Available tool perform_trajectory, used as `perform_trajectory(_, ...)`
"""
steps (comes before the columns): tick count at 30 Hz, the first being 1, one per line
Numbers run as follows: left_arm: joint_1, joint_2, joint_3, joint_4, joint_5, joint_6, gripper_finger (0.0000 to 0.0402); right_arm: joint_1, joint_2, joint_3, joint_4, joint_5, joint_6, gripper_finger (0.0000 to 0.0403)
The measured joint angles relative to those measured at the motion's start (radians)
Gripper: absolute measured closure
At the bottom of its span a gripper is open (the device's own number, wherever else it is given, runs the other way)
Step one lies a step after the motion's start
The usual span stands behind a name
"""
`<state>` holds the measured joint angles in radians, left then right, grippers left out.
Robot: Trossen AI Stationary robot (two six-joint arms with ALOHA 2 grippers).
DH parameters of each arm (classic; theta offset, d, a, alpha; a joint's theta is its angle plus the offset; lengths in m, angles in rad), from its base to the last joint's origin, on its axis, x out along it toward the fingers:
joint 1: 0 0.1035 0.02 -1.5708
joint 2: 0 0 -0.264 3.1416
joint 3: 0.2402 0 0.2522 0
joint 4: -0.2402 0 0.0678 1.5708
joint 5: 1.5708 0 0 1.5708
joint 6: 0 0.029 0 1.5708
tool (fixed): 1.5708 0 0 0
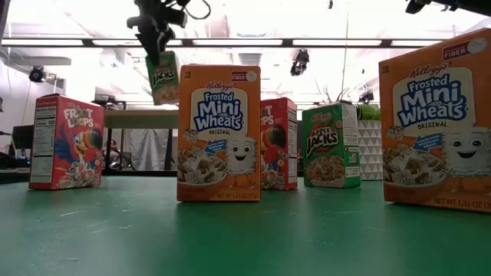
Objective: Stack cereal on shelf
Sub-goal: Put the bottom right green cereal box on the shelf
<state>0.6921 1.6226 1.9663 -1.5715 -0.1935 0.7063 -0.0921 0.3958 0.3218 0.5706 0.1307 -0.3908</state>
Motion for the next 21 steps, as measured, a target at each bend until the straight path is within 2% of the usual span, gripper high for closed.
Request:
perform_trajectory(13, 0.018, 0.010, -0.008, 0.000, -0.006, 0.019, 0.0270, 0.000, 0.000, 0.000, -0.016, 0.000, 0.012, 0.0394)
perform_trajectory(21, 0.019, 0.010, -0.079, 0.013, -0.059, 0.016, 0.0243, 0.000, 0.000, 0.000, -0.016, 0.000, 0.014, 0.0394)
